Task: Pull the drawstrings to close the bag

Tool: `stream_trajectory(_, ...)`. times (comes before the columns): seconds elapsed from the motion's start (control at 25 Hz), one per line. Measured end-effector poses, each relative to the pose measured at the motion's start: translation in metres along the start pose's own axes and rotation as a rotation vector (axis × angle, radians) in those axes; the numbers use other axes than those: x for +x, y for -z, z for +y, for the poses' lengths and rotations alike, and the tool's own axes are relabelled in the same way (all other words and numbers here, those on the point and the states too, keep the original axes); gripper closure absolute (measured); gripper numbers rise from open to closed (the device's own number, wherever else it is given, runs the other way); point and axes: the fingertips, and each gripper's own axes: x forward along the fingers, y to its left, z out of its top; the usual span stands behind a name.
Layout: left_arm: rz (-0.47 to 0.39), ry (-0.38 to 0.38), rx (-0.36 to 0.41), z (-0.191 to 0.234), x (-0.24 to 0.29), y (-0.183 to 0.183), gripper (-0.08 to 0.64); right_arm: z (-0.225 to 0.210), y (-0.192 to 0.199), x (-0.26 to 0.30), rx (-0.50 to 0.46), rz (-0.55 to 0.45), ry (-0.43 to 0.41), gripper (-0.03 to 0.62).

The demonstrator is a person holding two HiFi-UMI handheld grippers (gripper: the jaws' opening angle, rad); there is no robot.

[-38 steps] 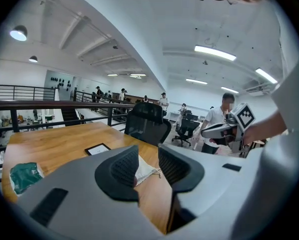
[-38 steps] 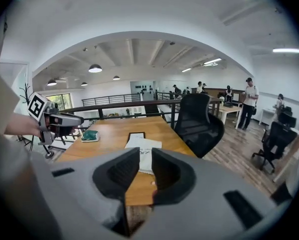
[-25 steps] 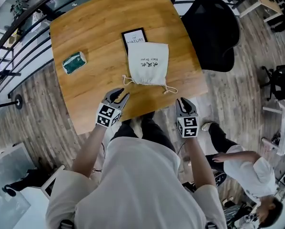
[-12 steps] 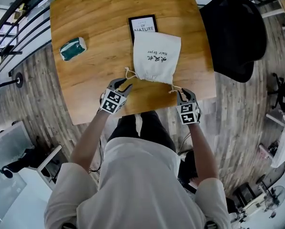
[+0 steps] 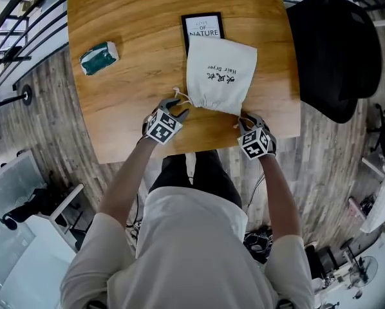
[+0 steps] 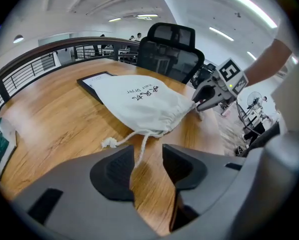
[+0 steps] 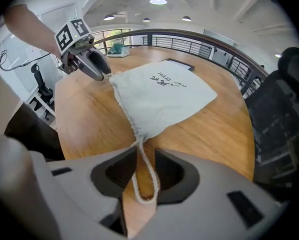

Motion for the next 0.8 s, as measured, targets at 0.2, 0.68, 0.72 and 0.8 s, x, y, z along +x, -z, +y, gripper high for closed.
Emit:
stream_trajectory(0.2,0.045,-0.005,0.025,0.005,0.011,0.002,0.391,0.002,-0.010,0.009,-0.062,0.002,-0.058,0.494)
stream_trajectory(0.68,0.037,-0.110,-0.046,0.027,0.008,0.000,0.568,0.004,-0.009,0.007,-0.039,0.020,-0.033,0.567)
stream_trajectory(0.72,0.017,-0.119,-0.051,0.025,0.001,-0.003,0.569,0.002,-0.010,0.003,-0.008,0.014,-0.020,0.568)
stream_trajectory(0.8,-0.029,-0.141,-0.065,0.022,-0.014,-0.012,0.569,-0.001,-0.015,-0.009,0.054,-0.001,0.003,0.569)
